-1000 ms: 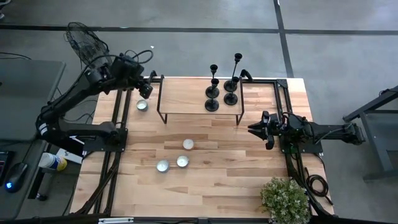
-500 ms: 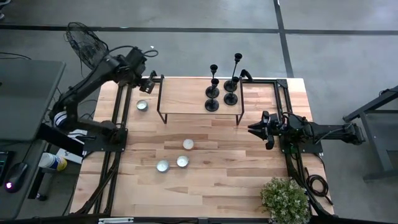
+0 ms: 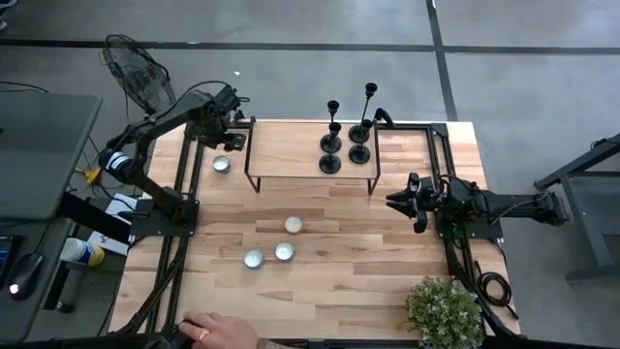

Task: Pick & Place candle stick holders
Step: Put the blue scented candle on the shelf

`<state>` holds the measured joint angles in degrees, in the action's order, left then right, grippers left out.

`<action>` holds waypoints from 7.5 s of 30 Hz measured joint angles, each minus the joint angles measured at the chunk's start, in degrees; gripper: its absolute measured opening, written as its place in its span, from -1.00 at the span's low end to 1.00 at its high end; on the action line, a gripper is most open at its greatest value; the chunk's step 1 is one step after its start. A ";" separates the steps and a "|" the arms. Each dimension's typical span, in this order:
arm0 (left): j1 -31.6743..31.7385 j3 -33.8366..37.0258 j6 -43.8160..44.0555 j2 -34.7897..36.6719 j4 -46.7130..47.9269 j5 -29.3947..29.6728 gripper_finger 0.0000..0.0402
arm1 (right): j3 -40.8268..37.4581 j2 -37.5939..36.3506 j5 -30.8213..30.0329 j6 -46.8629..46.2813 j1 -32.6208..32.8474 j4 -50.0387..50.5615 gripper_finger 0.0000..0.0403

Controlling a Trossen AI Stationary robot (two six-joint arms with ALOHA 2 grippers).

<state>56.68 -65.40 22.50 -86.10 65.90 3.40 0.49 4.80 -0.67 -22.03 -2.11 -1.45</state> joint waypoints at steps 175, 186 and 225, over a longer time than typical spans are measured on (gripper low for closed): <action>-11.93 -50.86 -20.42 -19.69 9.28 -19.77 -1.00 | -0.02 0.00 0.02 -0.01 0.02 -0.04 -0.51; -13.96 -50.84 -43.92 -21.50 9.35 -23.17 -1.00 | -0.02 0.00 0.02 -0.01 0.02 -0.03 -0.51; -21.23 -50.75 -79.73 -25.56 7.47 -11.40 -1.00 | -0.02 0.00 0.02 -0.01 0.01 -0.04 -0.51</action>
<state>35.44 -116.16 -57.23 -111.66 73.38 -8.00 0.47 4.80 -0.64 -22.04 -2.10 -1.50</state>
